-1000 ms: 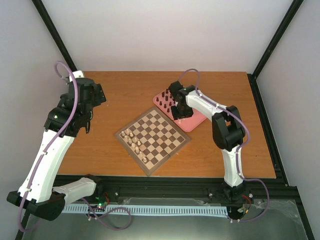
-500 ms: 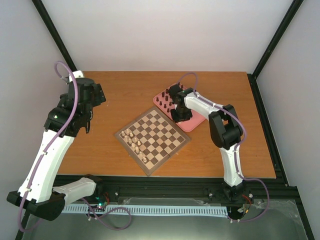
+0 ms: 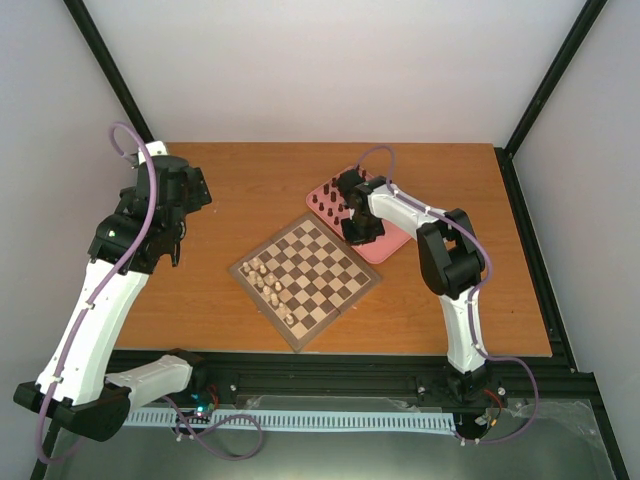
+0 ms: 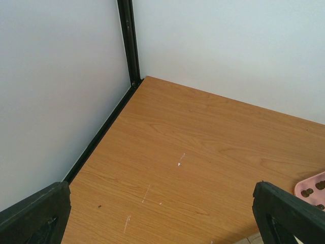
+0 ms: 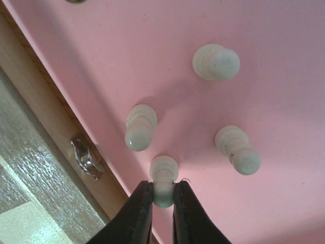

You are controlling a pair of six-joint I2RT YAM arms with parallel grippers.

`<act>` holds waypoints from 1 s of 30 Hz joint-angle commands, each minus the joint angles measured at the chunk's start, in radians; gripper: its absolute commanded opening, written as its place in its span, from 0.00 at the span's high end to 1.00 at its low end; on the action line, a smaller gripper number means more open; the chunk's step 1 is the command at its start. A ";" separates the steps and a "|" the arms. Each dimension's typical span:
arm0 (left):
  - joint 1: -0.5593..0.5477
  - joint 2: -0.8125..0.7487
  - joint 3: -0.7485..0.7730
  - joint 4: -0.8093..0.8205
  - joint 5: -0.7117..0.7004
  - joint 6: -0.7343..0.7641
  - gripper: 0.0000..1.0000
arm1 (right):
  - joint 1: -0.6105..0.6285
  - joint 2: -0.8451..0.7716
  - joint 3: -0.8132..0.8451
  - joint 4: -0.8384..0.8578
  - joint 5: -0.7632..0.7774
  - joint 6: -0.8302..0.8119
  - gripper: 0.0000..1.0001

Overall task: Set up the chess pieces on the board
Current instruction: Pick up the chess piece from the storage box, then place the chess piece on the chessboard.

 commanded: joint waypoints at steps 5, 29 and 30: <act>-0.006 0.005 0.012 -0.001 -0.012 0.020 0.00 | -0.005 -0.065 -0.030 -0.027 0.056 0.018 0.95; -0.005 0.071 0.043 -0.006 0.024 -0.003 0.00 | 0.526 -0.156 0.041 -0.036 -0.018 0.178 0.96; -0.006 0.071 0.044 -0.007 0.029 -0.006 0.00 | 0.530 -0.148 0.044 -0.035 -0.018 0.176 0.96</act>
